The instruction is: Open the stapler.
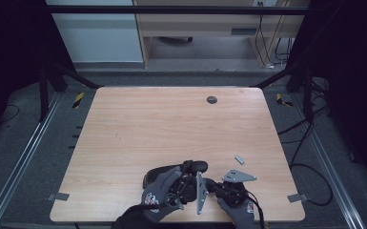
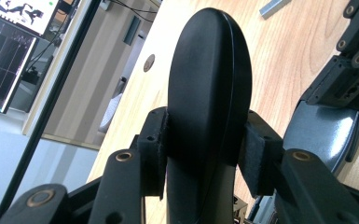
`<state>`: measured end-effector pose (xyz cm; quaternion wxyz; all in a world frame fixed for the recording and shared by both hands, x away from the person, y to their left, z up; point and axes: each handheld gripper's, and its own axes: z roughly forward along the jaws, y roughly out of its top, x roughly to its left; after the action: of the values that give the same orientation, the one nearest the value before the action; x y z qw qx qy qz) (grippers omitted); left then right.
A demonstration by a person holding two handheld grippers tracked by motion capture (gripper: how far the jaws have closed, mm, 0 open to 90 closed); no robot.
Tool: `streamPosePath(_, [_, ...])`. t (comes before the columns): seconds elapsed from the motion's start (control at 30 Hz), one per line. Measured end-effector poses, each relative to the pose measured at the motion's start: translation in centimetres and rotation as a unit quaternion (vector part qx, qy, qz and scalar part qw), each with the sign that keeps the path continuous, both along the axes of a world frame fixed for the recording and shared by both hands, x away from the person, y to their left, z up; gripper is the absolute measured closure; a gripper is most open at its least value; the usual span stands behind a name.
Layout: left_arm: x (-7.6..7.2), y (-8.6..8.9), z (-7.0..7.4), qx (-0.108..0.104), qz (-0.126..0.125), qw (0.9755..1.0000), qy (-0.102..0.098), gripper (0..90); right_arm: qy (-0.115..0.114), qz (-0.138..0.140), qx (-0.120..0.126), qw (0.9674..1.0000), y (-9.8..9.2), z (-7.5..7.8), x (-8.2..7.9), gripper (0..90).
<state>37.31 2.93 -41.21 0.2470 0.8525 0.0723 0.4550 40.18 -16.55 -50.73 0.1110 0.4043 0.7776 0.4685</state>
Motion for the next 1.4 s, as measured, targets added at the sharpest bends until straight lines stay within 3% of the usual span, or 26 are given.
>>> streamPosePath(0.37, [0.1, 1.4, 1.2, -0.037, 0.009, 0.9992, 0.011, 57.2, 0.001, -0.002, 0.000, 1.0000, 0.0, 0.0, 0.0, 90.0])
streamPosePath(0.63, [0.0, 2.1, 1.9, -0.049, 0.013, 0.9987, 0.009, 57.6, 0.002, -0.001, 0.001, 1.0000, 0.0, 0.0, 0.0, 90.0])
streamPosePath(1.4, [0.0, 4.7, 3.3, -0.104, 0.027, 0.9941, 0.013, 57.9, 0.002, -0.002, 0.003, 1.0000, 0.0, 0.0, 0.0, 90.0])
